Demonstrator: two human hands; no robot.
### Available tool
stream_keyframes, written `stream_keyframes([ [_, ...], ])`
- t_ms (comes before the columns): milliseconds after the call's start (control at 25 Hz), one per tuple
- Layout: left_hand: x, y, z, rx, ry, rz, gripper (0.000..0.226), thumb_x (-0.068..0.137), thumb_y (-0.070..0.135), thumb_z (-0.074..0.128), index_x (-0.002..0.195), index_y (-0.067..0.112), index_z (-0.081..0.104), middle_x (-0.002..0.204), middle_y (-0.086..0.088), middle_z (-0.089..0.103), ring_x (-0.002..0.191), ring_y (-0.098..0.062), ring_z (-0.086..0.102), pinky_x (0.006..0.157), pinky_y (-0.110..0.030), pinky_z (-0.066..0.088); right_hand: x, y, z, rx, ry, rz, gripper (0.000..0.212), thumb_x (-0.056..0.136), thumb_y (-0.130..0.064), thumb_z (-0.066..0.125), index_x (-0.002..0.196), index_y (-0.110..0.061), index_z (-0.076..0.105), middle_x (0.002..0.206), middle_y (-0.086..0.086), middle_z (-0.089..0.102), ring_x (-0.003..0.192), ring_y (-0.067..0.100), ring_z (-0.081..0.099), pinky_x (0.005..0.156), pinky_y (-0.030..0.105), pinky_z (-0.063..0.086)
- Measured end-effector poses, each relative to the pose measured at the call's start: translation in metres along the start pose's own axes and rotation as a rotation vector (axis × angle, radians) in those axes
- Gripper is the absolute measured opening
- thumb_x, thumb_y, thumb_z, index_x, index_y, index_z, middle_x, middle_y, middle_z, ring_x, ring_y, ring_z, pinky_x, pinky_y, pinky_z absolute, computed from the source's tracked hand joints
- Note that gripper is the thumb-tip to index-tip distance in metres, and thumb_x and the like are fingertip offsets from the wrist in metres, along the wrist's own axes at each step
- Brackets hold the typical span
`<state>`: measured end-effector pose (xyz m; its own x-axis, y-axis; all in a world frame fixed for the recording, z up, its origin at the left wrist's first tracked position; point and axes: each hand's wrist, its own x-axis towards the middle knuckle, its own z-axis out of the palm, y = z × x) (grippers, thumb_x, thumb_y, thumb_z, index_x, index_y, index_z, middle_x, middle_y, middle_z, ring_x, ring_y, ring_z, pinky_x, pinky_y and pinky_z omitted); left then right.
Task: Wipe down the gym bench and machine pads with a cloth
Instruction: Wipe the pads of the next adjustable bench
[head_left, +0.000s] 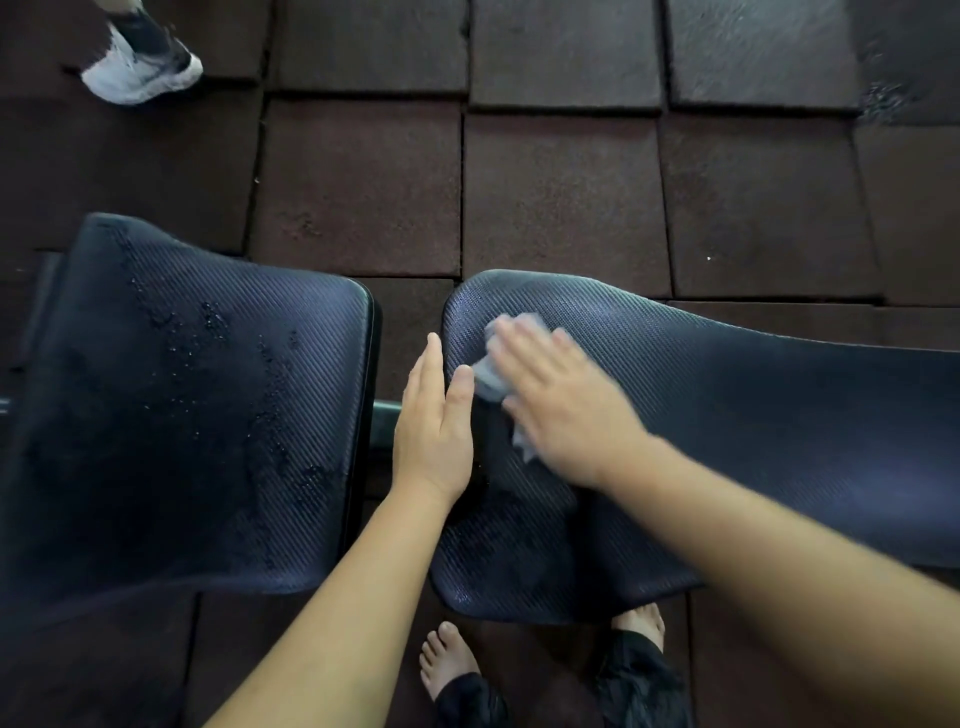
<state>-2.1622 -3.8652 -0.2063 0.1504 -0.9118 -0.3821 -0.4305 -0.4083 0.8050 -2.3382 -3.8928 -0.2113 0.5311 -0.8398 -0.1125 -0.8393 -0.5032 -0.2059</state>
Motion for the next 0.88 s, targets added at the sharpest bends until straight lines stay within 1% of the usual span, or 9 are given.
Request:
stream_keyframes([
  [120,-0.001,-0.002,0.000,-0.053,-0.012,-0.011,0.066,0.104,0.059,0.030,0.164,0.031,0.021,0.169,0.010,0.022,0.144,0.006,0.020,0.113,-0.017,0.013,0.051,0.038,-0.019,0.012,0.006,0.292,0.060,0.110,-0.034,0.028,0.163,-0.007,0.020,0.172,0.013,0.013,0.159,0.031,0.008,0.128,0.051,0.014],
  [200,-0.002,-0.001,0.001,-0.092,-0.018,-0.022,0.061,0.108,0.054,0.031,0.163,0.032,0.022,0.169,0.011,0.022,0.149,0.002,0.021,0.113,-0.017,0.013,0.071,0.015,-0.017,-0.008,-0.004,0.330,0.062,0.110,-0.036,0.028,0.164,-0.009,0.014,0.173,0.011,0.006,0.160,0.029,0.002,0.129,0.048,0.007],
  [400,0.003,-0.009,-0.005,-0.457,0.006,-0.182,0.076,0.092,0.082,0.036,0.151,0.035,0.051,0.159,0.012,0.045,0.144,0.001,0.038,0.124,-0.030,0.023,0.019,-0.028,-0.005,-0.032,-0.093,-0.212,0.063,0.107,-0.039,0.030,0.163,-0.012,0.021,0.172,0.006,0.013,0.160,0.025,0.006,0.129,0.044,0.005],
  [440,0.004,-0.010,-0.007,-0.539,-0.010,-0.221,0.078,0.086,0.089,0.039,0.144,0.041,0.057,0.157,0.013,0.048,0.144,-0.002,0.041,0.125,-0.036,0.025,0.022,-0.012,-0.008,-0.049,-0.097,-0.234,0.063,0.107,-0.040,0.028,0.164,-0.013,0.021,0.172,0.005,0.012,0.160,0.024,0.005,0.129,0.044,0.005],
  [520,0.004,-0.010,-0.009,-0.635,-0.030,-0.263,0.082,0.077,0.096,0.040,0.139,0.046,0.060,0.155,0.014,0.050,0.140,-0.002,0.046,0.121,-0.038,0.032,0.047,0.016,-0.016,-0.030,-0.078,-0.077,0.062,0.108,-0.037,0.028,0.164,-0.013,0.021,0.172,0.005,0.013,0.160,0.026,0.006,0.129,0.049,0.009],
  [600,0.001,-0.011,-0.009,-0.679,-0.038,-0.288,0.078,0.091,0.085,0.032,0.147,0.037,0.054,0.153,0.014,0.050,0.126,0.007,0.051,0.110,-0.027,0.040,0.072,0.022,-0.021,0.022,-0.023,0.110,0.059,0.110,-0.035,0.029,0.163,-0.011,0.022,0.172,0.007,0.014,0.160,0.028,0.007,0.128,0.051,0.014],
  [680,-0.007,-0.013,-0.009,-0.680,-0.063,-0.278,0.080,0.090,0.086,0.033,0.149,0.035,0.052,0.152,0.014,0.051,0.130,0.004,0.051,0.116,-0.031,0.037,0.064,-0.003,-0.012,0.038,0.012,0.153,0.060,0.109,-0.036,0.028,0.163,-0.009,0.023,0.172,0.009,0.015,0.160,0.029,0.007,0.128,0.051,0.014],
  [800,-0.025,-0.021,-0.011,-0.657,-0.038,-0.222,0.092,0.071,0.099,0.043,0.141,0.041,0.058,0.157,0.016,0.047,0.146,-0.002,0.039,0.127,-0.040,0.024,-0.013,-0.053,0.008,0.021,-0.018,-0.115,0.063,0.106,-0.039,0.029,0.161,-0.009,0.030,0.171,0.009,0.020,0.159,0.029,0.011,0.128,0.048,0.012],
  [880,-0.038,-0.027,-0.011,-0.657,-0.036,-0.230,0.080,0.073,0.097,0.043,0.134,0.048,0.061,0.157,0.016,0.047,0.146,0.001,0.038,0.128,-0.039,0.023,-0.050,-0.055,0.010,-0.027,-0.100,-0.308,0.061,0.107,-0.039,0.031,0.162,-0.012,0.028,0.171,0.006,0.018,0.159,0.026,0.010,0.128,0.045,0.009],
])
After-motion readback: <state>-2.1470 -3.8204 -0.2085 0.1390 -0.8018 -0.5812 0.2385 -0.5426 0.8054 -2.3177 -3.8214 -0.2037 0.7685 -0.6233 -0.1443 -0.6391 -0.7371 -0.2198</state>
